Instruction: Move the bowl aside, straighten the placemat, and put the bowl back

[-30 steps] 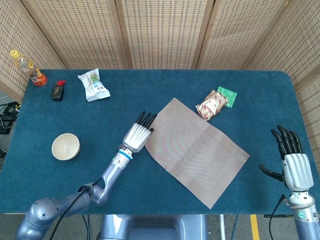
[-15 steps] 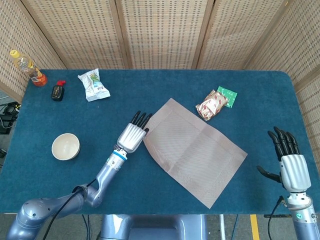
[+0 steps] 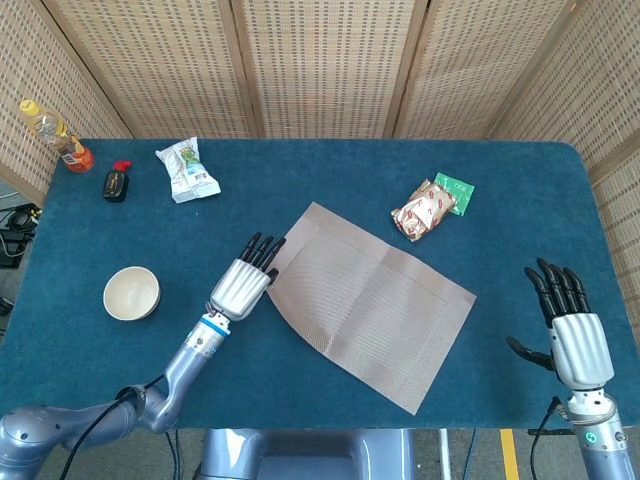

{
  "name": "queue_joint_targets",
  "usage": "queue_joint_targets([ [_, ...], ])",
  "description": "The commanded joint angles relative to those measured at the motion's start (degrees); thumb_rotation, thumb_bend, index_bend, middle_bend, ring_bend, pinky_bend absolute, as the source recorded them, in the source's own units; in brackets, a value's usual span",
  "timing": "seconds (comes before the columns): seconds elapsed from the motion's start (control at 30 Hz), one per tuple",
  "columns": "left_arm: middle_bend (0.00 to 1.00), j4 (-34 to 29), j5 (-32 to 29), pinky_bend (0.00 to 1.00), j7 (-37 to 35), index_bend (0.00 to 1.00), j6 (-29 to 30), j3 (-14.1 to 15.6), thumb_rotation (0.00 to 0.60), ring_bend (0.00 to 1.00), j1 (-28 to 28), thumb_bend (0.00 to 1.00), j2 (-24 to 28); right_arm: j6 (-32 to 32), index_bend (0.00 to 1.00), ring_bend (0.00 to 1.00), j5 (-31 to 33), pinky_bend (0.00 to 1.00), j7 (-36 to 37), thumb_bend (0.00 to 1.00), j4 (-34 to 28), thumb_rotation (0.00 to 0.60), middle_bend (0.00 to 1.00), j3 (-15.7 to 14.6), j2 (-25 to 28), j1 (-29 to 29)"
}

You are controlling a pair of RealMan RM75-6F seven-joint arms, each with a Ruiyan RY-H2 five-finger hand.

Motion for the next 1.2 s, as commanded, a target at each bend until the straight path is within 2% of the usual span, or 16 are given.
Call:
queue_joint_targets([
  [0.03,0.00,-5.0,1.5,0.00,2.5,0.58,1.9,2.7,0.600,0.00,2.9,0.53,3.3,-0.1,0.04,0.00,0.0,0.00,-0.3,0.21,-0.2,0.600,0.00,-0.1,0.0,0.0],
  [0.6,0.00,-22.8,8.4,0.00,13.9,0.57,4.4,13.3,0.600,0.00,10.1,0.53,10.9,2.4,0.04,0.00,-1.6,0.00,-1.0,0.21,-2.5,0.600,0.00,-0.9,1.2,-1.6],
  [0.93,0.00,-28.0,11.3,0.00,16.3,0.57,3.0,16.1,0.600,0.00,12.6,0.53,12.4,3.1,0.04,0.00,-3.0,0.00,-1.7,0.21,-3.4,0.600,0.00,-1.5,1.7,-2.1],
  [1.2,0.00,-30.2,13.1,0.00,17.5,0.56,2.1,16.7,0.600,0.00,14.0,0.53,13.1,3.3,0.04,0.00,-3.6,0.00,-1.6,0.21,-3.9,0.600,0.00,-1.8,2.0,-2.3],
])
